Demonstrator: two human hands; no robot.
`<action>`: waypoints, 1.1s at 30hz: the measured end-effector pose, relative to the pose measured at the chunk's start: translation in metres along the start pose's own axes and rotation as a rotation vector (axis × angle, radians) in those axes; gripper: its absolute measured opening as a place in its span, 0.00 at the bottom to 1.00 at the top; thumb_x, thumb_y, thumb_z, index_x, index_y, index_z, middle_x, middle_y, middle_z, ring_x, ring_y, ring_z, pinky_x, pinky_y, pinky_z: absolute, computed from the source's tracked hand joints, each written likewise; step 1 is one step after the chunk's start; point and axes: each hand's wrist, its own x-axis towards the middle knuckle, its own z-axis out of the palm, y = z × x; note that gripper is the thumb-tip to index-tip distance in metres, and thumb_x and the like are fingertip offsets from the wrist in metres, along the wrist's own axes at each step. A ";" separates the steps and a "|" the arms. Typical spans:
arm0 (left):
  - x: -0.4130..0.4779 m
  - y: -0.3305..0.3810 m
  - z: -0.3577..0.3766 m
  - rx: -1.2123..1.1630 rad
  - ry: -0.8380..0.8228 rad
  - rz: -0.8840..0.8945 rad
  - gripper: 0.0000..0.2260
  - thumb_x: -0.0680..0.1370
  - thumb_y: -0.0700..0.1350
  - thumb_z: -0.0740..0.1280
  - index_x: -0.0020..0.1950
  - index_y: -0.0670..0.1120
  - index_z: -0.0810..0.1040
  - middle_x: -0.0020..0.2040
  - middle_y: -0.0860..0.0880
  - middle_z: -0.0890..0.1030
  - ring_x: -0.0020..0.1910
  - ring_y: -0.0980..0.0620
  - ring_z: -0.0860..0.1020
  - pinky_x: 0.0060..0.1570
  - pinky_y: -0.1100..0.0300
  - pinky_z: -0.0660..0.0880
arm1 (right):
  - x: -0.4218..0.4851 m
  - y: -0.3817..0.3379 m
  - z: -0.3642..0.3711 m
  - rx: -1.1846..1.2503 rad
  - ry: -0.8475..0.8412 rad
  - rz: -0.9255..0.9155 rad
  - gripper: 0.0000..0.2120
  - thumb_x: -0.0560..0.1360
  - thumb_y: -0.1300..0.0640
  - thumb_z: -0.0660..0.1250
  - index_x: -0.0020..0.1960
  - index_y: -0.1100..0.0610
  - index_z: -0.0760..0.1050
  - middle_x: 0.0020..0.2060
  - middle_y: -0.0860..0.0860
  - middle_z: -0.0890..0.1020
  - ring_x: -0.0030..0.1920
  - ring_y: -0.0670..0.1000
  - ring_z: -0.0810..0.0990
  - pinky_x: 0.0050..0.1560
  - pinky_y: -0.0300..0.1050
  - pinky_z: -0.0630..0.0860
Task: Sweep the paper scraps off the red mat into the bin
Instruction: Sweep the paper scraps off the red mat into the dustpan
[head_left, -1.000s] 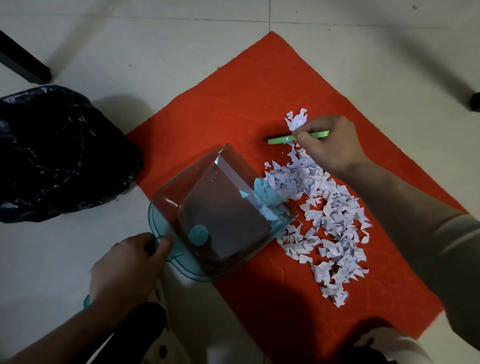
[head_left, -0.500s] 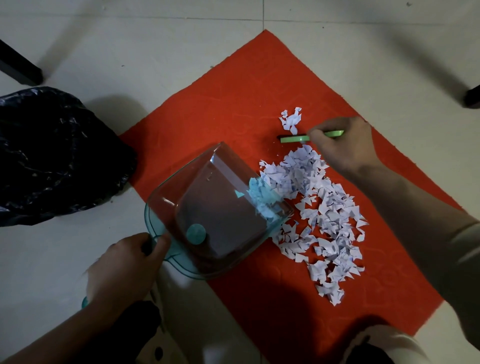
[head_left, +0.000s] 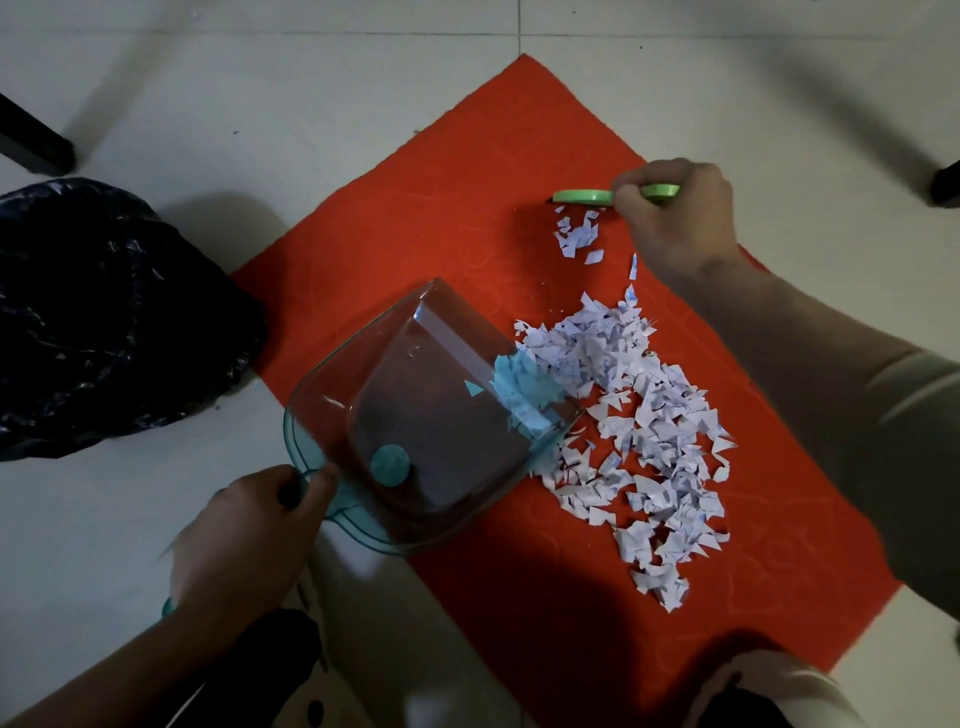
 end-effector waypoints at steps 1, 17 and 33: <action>0.000 0.000 0.000 0.003 0.006 -0.003 0.21 0.79 0.61 0.58 0.35 0.49 0.76 0.29 0.50 0.78 0.29 0.52 0.76 0.26 0.62 0.66 | 0.003 0.001 0.003 -0.008 -0.020 0.013 0.11 0.74 0.57 0.63 0.48 0.55 0.84 0.40 0.50 0.82 0.28 0.43 0.71 0.29 0.35 0.68; 0.005 -0.004 0.000 0.012 0.014 0.001 0.21 0.79 0.61 0.58 0.34 0.48 0.76 0.29 0.50 0.78 0.29 0.52 0.76 0.28 0.61 0.66 | 0.003 -0.004 0.005 -0.051 -0.043 0.012 0.10 0.74 0.56 0.64 0.48 0.55 0.84 0.42 0.50 0.82 0.29 0.44 0.71 0.30 0.37 0.68; 0.007 -0.008 0.002 0.000 -0.010 -0.001 0.21 0.79 0.62 0.57 0.36 0.49 0.77 0.31 0.51 0.79 0.30 0.52 0.78 0.28 0.61 0.69 | 0.004 -0.001 -0.007 -0.096 0.039 0.043 0.11 0.74 0.55 0.64 0.48 0.57 0.84 0.39 0.53 0.80 0.32 0.49 0.72 0.26 0.32 0.65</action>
